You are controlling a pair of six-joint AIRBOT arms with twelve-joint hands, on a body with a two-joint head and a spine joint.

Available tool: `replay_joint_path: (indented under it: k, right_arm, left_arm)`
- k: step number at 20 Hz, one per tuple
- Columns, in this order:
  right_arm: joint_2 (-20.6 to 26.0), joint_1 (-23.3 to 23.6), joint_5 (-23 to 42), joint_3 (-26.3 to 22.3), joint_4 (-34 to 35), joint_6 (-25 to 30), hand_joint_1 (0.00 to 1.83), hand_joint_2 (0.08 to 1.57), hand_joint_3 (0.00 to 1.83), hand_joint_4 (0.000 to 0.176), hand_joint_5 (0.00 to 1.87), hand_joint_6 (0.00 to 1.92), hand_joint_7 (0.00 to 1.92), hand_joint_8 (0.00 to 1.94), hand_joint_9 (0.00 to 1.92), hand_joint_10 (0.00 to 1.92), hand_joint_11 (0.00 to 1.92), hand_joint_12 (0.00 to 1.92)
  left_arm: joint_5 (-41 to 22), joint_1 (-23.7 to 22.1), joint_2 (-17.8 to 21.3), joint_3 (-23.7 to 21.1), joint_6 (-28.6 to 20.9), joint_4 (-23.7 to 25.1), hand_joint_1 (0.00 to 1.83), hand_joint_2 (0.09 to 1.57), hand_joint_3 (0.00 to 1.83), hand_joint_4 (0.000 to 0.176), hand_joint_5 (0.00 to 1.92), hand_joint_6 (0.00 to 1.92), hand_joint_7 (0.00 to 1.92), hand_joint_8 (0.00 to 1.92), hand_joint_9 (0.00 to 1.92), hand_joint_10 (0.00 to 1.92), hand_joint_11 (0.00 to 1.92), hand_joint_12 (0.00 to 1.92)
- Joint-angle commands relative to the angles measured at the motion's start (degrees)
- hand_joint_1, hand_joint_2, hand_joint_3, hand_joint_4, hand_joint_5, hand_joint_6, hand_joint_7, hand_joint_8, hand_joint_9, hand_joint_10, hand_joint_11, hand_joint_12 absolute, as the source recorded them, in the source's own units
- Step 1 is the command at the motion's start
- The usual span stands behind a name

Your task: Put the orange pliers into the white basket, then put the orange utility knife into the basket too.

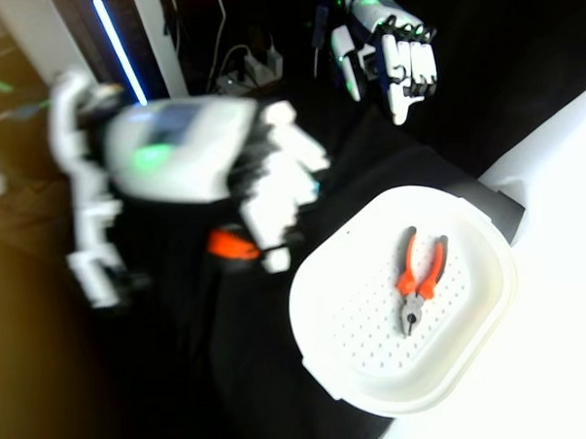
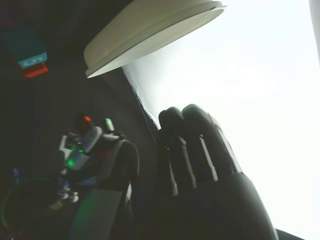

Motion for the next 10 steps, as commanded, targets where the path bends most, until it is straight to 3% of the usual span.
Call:
replay_joint_path:
  k: [1,3,4,5,6,7,8,9,10]
  right_arm:
    - [-1.1,1.6,2.4,1.5,0.0,-0.3,1.30,1.20,0.00,0.095,0.99,1.92,1.22,1.94,1.34,1.92,1.46,1.92]
    - [-5.2,2.1,-2.5,6.1,0.6,-0.3,1.36,1.20,0.00,0.086,1.02,1.92,1.26,1.94,1.39,1.92,1.50,1.92]
    - [-6.5,2.1,-4.0,7.8,1.3,-0.3,1.32,1.21,0.00,0.083,0.97,1.92,1.08,1.94,1.17,1.92,1.28,1.92]
    - [-9.0,2.1,-6.9,11.0,1.7,-0.3,1.15,1.20,0.00,0.000,0.70,1.92,0.79,1.94,0.89,1.92,1.02,1.92]
    - [-10.4,2.1,-8.1,12.5,2.1,-0.3,1.09,1.31,0.01,0.000,0.58,1.63,0.67,1.69,0.52,1.78,0.55,1.92]
    - [-10.9,2.1,-9.0,13.4,2.5,-0.3,0.87,1.24,0.00,0.040,0.32,1.17,0.41,1.20,0.33,1.43,0.24,1.81]
    - [-10.9,2.1,-9.1,13.5,2.7,-0.3,0.87,1.24,0.00,0.040,0.32,1.17,0.41,1.20,0.33,1.43,0.24,1.81]
    - [-10.9,2.1,-9.4,13.6,2.8,-0.3,0.64,1.21,0.00,0.085,0.17,0.29,0.33,0.18,0.22,0.51,0.01,1.05]
    - [-10.9,2.1,-9.5,13.6,2.9,-0.3,0.64,1.21,0.00,0.085,0.17,0.29,0.33,0.18,0.22,0.51,0.01,1.05]
  left_arm:
    - [-7.4,-0.2,0.1,-0.1,-0.3,1.3,0.65,1.43,0.00,0.000,0.44,0.00,0.58,0.27,0.52,1.49,0.40,1.89]
    - [-7.4,-0.2,0.0,0.1,-0.3,1.5,0.66,1.44,0.00,0.000,0.44,0.00,0.56,0.26,0.52,1.45,0.42,1.88]
    - [-7.4,-0.2,0.0,0.2,-0.3,1.6,0.66,1.44,0.00,0.000,0.45,0.00,0.57,0.26,0.53,1.41,0.39,1.85]
    - [-7.8,-0.2,-0.2,0.4,-0.5,1.6,0.67,1.44,0.00,0.000,0.45,0.01,0.57,0.24,0.54,1.35,0.37,1.79]
    - [-8.1,-0.2,-0.2,0.5,-0.7,1.6,0.69,1.44,0.00,0.000,0.46,0.01,0.59,0.23,0.55,1.32,0.36,1.76]
    - [-8.5,-0.2,-0.4,0.6,-1.2,1.6,0.69,1.44,0.00,0.000,0.45,0.00,0.60,0.21,0.56,1.28,0.40,1.73]
    - [-8.7,-0.1,-0.4,0.6,-1.3,1.6,0.69,1.44,0.00,0.000,0.45,0.00,0.60,0.21,0.56,1.28,0.40,1.73]
    - [-8.8,-0.1,-0.4,0.6,-1.3,1.7,0.69,1.43,0.00,0.000,0.46,0.00,0.63,0.15,0.58,1.10,0.37,1.67]
    - [-8.9,-0.1,-0.5,0.6,-1.3,1.6,0.69,1.43,0.00,0.000,0.46,0.00,0.63,0.15,0.58,1.10,0.37,1.67]
